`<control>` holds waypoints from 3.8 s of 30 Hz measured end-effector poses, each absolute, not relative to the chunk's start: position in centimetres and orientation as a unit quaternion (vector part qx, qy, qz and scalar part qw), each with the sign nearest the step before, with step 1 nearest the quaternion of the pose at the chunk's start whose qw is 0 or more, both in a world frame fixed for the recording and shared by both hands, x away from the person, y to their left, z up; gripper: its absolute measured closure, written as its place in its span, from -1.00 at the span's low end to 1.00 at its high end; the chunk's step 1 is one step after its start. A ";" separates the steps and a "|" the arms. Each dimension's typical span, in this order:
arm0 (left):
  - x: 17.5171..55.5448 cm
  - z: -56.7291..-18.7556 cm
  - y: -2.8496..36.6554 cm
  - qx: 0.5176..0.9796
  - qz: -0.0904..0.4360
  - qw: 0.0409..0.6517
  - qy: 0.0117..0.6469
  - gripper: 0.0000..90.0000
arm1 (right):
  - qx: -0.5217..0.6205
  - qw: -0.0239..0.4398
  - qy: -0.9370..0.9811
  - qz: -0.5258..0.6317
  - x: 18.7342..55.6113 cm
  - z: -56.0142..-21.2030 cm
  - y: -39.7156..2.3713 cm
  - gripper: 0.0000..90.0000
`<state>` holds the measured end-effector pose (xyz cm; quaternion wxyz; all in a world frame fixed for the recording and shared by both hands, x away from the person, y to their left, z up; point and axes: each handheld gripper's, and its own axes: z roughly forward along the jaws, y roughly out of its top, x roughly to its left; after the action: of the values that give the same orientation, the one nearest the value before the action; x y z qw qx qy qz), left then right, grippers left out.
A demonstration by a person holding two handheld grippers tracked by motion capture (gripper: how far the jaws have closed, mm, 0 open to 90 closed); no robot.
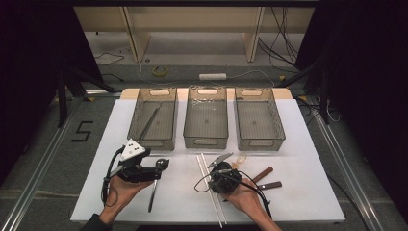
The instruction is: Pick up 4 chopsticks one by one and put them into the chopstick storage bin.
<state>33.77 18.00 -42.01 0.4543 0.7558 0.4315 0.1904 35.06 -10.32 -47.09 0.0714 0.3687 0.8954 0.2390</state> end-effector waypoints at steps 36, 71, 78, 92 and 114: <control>33.1 -42.0 17.6 0.760 0.188 0.456 0.424 -0.58 | 0.387 0.065 0.893 0.219 34.8 -46.9 -9.7 0.74; 33.0 -42.0 17.4 0.764 0.192 0.453 0.418 -0.58 | 0.372 0.065 0.902 0.208 34.2 -46.8 -9.3 0.74; 33.0 -42.0 17.4 0.764 0.192 0.453 0.418 -0.58 | 0.368 0.065 0.906 0.200 34.0 -46.7 -9.2 0.67; 33.0 -42.0 17.3 0.766 0.191 0.452 0.416 -0.57 | 0.360 0.064 0.911 0.191 33.8 -46.7 -9.1 0.53; 33.0 -42.1 17.2 0.766 0.189 0.452 0.416 -0.57 | 0.352 0.064 0.917 0.179 34.0 -46.4 -9.2 0.75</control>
<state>32.99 17.23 -42.10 0.4518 0.7663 0.4159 0.1891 33.97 -9.17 -46.44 0.0636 0.3519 0.9165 0.1793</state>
